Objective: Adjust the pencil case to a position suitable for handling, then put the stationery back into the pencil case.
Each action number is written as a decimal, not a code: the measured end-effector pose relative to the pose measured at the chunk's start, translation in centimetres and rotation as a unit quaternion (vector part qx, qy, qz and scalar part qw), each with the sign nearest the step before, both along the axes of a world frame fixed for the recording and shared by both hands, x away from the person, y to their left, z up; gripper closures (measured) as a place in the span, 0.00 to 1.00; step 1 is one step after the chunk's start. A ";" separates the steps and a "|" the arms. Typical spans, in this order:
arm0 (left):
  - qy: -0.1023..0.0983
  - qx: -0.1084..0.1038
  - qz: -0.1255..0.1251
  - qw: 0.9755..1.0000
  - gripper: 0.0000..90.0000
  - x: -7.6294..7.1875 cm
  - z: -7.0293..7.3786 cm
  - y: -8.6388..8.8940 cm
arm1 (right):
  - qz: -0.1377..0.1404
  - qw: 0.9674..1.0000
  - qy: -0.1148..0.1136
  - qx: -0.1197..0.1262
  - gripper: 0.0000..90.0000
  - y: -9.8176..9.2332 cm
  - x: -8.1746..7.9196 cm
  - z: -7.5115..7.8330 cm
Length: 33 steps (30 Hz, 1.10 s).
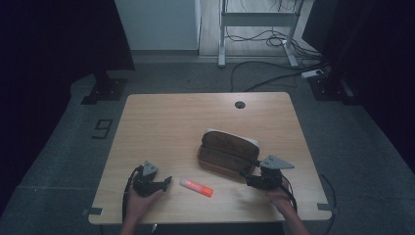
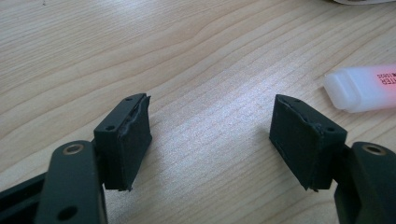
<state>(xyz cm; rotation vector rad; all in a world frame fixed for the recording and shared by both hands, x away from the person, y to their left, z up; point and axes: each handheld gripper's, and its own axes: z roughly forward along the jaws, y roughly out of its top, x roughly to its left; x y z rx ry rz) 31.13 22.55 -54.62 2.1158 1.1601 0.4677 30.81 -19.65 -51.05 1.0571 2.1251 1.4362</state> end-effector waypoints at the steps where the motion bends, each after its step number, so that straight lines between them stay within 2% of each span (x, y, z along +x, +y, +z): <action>1: 0.000 0.000 0.000 1.000 0.32 0.0 0.0 0.0 | 0.002 1.000 0.001 0.000 0.38 0.1 0.0 0.0; 9: 0.000 0.000 -0.001 1.000 0.32 0.1 0.0 -0.1 | 0.013 1.000 -0.008 -0.001 0.40 1.5 -0.4 0.3; 17: 0.000 0.001 -0.001 1.000 0.32 0.2 0.0 -0.2 | 0.046 0.999 0.003 -0.004 0.45 3.9 -0.8 0.0; 27: 0.000 0.000 -0.002 1.000 0.32 0.2 0.0 -0.2 | 0.095 0.995 0.010 -0.005 0.46 7.8 -0.9 0.1; 33: 0.000 0.000 -0.002 1.000 0.32 0.2 0.0 -0.2 | 0.109 0.994 0.014 -0.013 0.46 9.1 -0.8 -0.3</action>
